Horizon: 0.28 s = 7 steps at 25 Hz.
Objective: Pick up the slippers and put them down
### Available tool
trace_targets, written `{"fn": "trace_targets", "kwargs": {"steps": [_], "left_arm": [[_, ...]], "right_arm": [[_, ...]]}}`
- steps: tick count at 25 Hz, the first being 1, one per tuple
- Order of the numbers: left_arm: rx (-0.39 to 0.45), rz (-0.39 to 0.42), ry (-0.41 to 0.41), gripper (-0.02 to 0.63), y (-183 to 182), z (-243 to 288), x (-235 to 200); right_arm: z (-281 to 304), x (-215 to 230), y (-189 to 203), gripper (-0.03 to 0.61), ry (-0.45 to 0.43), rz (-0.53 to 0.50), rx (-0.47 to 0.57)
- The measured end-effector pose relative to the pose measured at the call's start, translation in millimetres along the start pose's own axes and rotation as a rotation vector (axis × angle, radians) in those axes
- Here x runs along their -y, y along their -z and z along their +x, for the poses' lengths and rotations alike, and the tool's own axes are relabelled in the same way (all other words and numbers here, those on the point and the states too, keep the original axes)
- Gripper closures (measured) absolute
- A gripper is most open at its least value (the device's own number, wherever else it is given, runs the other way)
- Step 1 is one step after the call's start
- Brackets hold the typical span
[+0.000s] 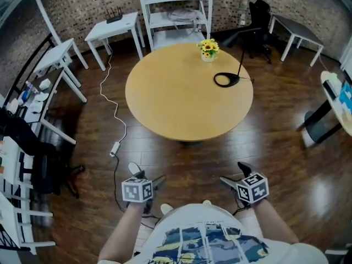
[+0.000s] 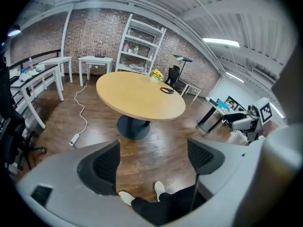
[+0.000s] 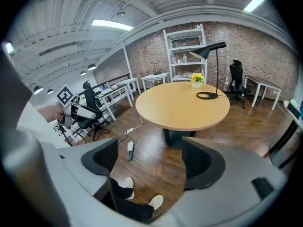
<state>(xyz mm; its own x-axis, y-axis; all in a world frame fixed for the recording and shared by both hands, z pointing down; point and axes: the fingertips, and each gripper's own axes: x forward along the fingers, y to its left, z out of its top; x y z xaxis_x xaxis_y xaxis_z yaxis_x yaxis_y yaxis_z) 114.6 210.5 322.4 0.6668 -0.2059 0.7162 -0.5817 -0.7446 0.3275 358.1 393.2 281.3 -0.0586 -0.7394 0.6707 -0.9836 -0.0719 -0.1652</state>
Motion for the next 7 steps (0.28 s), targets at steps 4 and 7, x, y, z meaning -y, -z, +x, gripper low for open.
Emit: {"fn": "trace_targets", "kwargs": {"steps": [4, 7], "left_arm": [[-0.003, 0.011, -0.008, 0.169, -6, 32, 71], [0.002, 0.012, -0.026, 0.169, -7, 54, 110]], "right_arm": [[-33, 70, 24, 0.146, -0.016, -0.021, -0.009], [-52, 119, 39, 0.146, -0.012, -0.023, 0.003]]}}
